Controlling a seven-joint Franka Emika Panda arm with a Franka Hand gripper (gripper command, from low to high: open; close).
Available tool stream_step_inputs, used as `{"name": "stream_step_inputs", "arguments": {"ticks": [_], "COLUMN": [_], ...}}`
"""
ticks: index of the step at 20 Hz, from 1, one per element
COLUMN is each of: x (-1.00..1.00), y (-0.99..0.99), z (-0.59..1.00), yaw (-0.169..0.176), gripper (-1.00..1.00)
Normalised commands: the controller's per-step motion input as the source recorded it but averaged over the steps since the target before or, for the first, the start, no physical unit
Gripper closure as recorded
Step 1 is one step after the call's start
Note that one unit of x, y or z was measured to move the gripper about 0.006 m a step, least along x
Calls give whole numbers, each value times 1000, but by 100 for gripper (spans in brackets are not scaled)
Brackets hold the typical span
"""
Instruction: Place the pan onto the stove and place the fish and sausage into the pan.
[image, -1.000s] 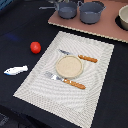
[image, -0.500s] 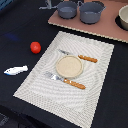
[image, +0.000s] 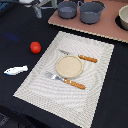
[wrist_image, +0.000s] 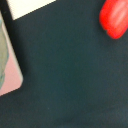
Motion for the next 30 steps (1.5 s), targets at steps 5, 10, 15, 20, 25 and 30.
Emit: {"name": "stream_step_inputs", "arguments": {"ticks": [5, 10, 15, 20, 25, 30], "x": [12, 58, 77, 125, 71, 9], "y": [-851, -777, -766, -811, -645, -423], "z": [-7, -125, -147, -171, -317, -392], "yaw": [87, 150, 162, 131, 104, 72], "gripper": [-100, -100, -100, -100, -100, -100]}}
